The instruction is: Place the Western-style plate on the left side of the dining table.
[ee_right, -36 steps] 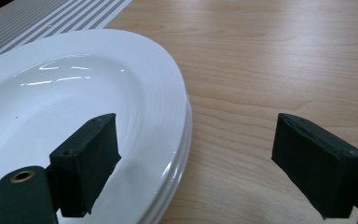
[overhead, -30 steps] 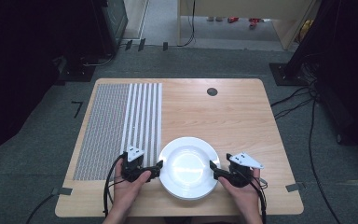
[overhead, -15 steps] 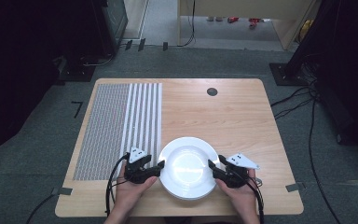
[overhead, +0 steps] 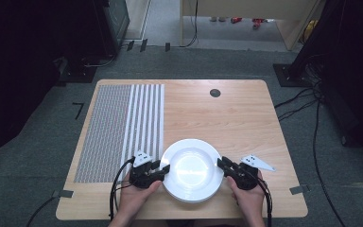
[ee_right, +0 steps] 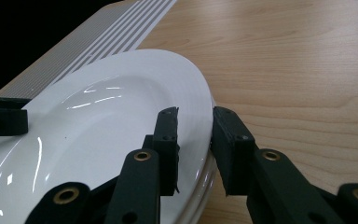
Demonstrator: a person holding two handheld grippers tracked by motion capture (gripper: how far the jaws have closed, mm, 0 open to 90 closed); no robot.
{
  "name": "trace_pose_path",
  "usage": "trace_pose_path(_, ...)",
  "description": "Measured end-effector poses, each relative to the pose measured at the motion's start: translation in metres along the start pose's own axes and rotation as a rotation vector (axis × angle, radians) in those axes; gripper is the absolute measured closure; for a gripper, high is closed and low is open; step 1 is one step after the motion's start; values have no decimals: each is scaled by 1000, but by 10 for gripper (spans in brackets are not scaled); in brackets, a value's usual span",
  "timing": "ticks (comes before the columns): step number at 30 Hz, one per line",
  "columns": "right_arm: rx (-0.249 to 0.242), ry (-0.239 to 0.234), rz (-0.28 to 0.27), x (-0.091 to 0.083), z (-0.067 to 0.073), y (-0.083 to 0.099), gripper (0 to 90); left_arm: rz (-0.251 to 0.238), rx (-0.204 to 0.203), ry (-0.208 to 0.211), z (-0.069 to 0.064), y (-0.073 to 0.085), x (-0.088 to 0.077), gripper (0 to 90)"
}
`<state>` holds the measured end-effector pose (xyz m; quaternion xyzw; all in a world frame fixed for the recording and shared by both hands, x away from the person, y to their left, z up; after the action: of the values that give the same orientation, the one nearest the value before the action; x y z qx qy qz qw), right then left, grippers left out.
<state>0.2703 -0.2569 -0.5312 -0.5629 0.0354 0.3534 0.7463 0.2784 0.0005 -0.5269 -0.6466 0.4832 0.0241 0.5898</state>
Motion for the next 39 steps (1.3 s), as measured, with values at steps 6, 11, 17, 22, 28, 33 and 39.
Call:
trace_pose_path(6,54,-25,-8,1,-3,0,751,9,0,10,0,0,-2,559)
trace_pose_path(11,140,-37,-12,-2,-7,1,814,9,-2,9,0,0,-3,561)
trace_pose_path(17,241,-63,-26,-2,-9,2,837,1,-11,1,0,0,-3,569)
trace_pose_path(22,255,-80,-57,-6,-8,-2,843,-6,-18,3,1,-1,-4,607)
trace_pose_path(28,272,-86,-54,-4,-9,-1,838,-8,-30,14,2,0,-4,599)
trace_pose_path(33,299,-84,-50,-1,-10,2,836,-8,-44,29,2,-1,-4,591)
trace_pose_path(39,337,-118,-65,0,-11,3,834,-1,-44,31,2,-1,-4,562)
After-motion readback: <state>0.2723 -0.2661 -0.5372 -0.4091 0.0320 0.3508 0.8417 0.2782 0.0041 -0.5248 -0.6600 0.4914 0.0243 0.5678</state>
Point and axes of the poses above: each handheld gripper's, and its own axes: x roughly forward along the jaws, y roughly out of its underside, z roughly to its left, the point moved 7 cm from there along x, roughly forward along the jaws, and after that the axes turned 1 degree about y, right-handed, at the moved point
